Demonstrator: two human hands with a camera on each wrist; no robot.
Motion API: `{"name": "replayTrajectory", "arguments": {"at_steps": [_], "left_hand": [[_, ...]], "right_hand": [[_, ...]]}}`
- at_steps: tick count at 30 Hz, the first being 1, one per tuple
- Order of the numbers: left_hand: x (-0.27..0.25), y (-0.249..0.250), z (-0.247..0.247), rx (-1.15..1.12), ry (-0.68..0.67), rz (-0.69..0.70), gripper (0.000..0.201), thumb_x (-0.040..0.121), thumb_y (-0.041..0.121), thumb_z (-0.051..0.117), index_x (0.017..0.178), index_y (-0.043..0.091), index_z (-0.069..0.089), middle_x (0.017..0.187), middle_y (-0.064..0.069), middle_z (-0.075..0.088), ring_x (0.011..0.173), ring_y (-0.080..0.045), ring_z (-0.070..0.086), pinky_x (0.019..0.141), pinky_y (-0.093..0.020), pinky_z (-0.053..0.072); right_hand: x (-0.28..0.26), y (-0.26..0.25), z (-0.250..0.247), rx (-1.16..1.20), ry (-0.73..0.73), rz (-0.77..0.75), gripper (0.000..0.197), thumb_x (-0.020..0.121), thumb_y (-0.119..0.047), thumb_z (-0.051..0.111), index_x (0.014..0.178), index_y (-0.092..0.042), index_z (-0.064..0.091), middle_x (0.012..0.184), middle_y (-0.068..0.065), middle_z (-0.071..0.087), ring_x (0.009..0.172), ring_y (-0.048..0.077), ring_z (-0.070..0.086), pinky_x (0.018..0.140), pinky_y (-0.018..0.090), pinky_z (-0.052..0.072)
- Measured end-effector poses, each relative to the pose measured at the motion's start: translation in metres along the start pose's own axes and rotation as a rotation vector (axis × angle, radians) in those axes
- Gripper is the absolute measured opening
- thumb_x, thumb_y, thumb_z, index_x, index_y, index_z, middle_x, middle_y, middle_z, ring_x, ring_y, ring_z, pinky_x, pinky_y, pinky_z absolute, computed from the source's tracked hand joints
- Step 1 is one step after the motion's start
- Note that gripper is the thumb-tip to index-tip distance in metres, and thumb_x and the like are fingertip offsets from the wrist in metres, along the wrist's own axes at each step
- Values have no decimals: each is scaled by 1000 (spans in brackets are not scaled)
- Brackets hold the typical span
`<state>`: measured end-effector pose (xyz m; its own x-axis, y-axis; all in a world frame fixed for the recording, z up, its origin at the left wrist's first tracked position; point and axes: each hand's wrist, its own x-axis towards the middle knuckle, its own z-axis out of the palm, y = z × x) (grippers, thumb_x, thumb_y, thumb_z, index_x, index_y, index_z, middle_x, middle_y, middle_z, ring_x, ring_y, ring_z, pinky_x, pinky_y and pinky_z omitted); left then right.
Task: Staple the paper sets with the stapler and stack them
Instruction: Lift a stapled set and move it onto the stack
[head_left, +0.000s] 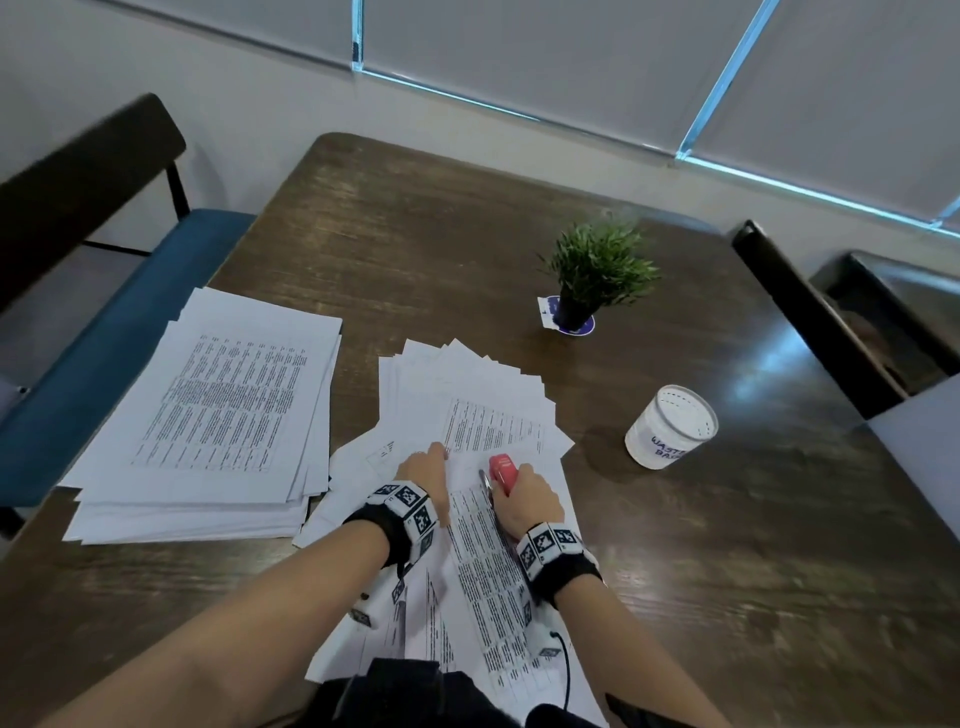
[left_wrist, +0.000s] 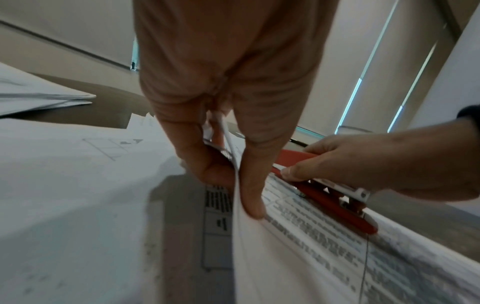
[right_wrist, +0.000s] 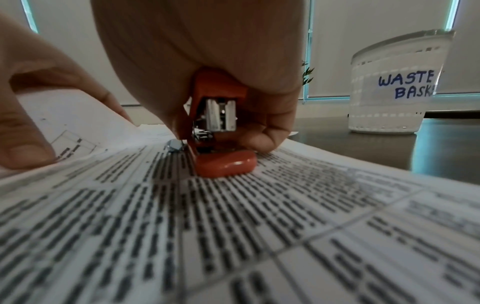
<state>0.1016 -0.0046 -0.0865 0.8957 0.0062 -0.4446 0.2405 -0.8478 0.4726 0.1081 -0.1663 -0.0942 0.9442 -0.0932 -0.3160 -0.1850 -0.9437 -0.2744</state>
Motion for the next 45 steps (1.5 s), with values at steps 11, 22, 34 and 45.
{"name": "replayTrajectory", "arguments": {"at_steps": [11,22,34,45], "left_hand": [[-18,6,11,-24,102,-78,36,84,27,72,117,15,64,119,-3,63,107,-21,61,87,-28,48],[-60,17,54,27,263,-138,44,89,13,60,131,26,53,140,-1,40,126,-22,43,96,-33,41],[-49,23,48,152,153,-108,76,76,51,74,142,34,40,144,4,38,133,-23,32,104,-40,39],[-18,19,36,57,189,32,48,70,39,84,111,24,64,122,1,56,109,-19,56,97,-34,49]], "right_hand": [[-16,24,-11,-39,-75,-46,41,95,-42,51,120,-10,47,121,10,56,110,31,58,92,38,46],[-44,44,-8,-57,-74,-182,49,98,-47,44,128,-9,36,125,11,52,109,31,59,84,38,47],[-28,22,-9,-136,-130,-167,42,99,-29,44,134,-8,33,133,14,49,120,31,52,95,39,44],[-3,27,-11,-269,-38,-239,35,97,-33,48,129,-21,45,126,11,48,114,33,54,91,43,47]]}}
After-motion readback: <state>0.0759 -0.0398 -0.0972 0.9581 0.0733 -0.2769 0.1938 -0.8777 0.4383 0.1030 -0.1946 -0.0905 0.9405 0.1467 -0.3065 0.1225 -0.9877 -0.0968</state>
